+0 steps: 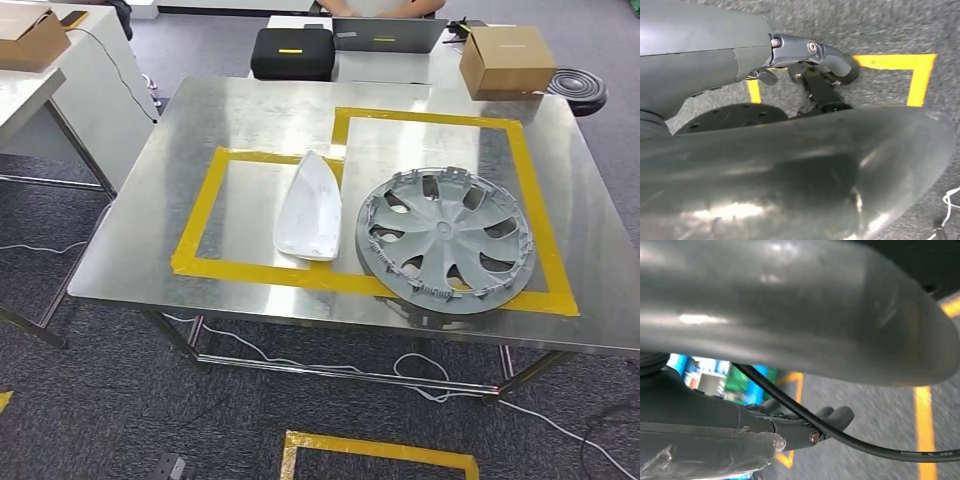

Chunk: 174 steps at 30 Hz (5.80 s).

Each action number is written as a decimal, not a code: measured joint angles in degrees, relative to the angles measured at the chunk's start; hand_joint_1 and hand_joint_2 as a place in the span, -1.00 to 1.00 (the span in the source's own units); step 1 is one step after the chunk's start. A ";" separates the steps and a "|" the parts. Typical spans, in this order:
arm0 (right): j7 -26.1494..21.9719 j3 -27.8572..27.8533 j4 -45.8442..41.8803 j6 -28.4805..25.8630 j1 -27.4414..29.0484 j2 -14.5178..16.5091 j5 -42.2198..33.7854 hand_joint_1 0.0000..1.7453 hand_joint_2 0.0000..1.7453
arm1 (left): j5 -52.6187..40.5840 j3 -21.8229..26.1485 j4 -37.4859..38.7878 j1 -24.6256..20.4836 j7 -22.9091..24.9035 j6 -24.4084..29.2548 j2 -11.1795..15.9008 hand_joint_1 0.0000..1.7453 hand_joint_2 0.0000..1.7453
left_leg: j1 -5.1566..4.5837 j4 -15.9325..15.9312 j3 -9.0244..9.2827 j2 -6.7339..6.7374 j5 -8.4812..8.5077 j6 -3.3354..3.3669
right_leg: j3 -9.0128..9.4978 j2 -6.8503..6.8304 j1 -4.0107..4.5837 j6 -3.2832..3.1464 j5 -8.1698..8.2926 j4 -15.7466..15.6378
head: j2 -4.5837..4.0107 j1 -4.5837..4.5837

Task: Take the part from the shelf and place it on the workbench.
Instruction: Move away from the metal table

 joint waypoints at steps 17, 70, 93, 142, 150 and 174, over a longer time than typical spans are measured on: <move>-33.75 2.74 8.55 -15.54 -3.95 -3.49 11.13 -1.00 -1.00 | -0.59 -1.88 -5.43 -0.05 -9.92 4.80 -4.26 -1.00 -1.00 | 0.77 -0.67 -0.92 0.70 2.84 -0.38 | 5.64 -0.04 -0.61 1.75 -4.33 0.14 | 0.01 0.34; -23.32 -10.07 17.54 -0.65 -6.95 -4.15 4.29 -1.00 -1.00 | -2.05 -1.09 -3.56 -1.44 1.94 6.48 -4.70 -1.00 -1.00 | -0.10 -2.91 5.97 0.94 -1.64 1.97 | -4.50 -0.35 0.22 0.97 -4.03 6.62 | 0.02 -0.51; -22.73 -12.93 11.40 -2.35 -6.89 -7.23 8.37 -1.00 1.00 | 4.06 -1.10 -0.48 -1.67 5.61 1.81 -0.44 -1.00 -1.00 | -0.34 0.84 6.27 0.74 -2.84 -0.38 | -0.04 -0.46 0.41 -1.40 2.32 -1.76 | 0.02 -0.84; -31.44 -17.30 13.60 -3.05 -7.88 -6.18 4.30 -1.00 -1.00 | 3.02 -2.88 -0.52 -0.95 -0.04 4.03 -3.62 -1.00 -1.00 | -0.79 -2.47 1.46 5.37 1.95 1.74 | 1.06 -2.18 0.51 0.15 1.75 -1.65 | 0.02 -0.39; -30.89 -17.44 13.81 -3.52 -7.57 -6.20 3.92 -1.00 -1.00 | 3.14 -2.92 -0.55 -1.15 0.11 3.90 -3.71 -1.00 -1.00 | 0.18 -2.95 0.33 7.21 3.54 1.25 | -1.49 -1.72 -0.38 2.33 -5.43 9.56 | 0.02 -0.10; -29.97 -17.84 14.29 -4.19 -7.82 -6.17 3.04 -1.00 -1.00 | 1.74 -3.11 -0.68 -1.32 1.21 6.20 -3.48 -1.00 -1.00 | 0.79 -0.84 3.29 -0.97 -0.81 1.16 | -1.77 5.86 -0.56 1.22 -0.35 2.09 | 0.02 -0.18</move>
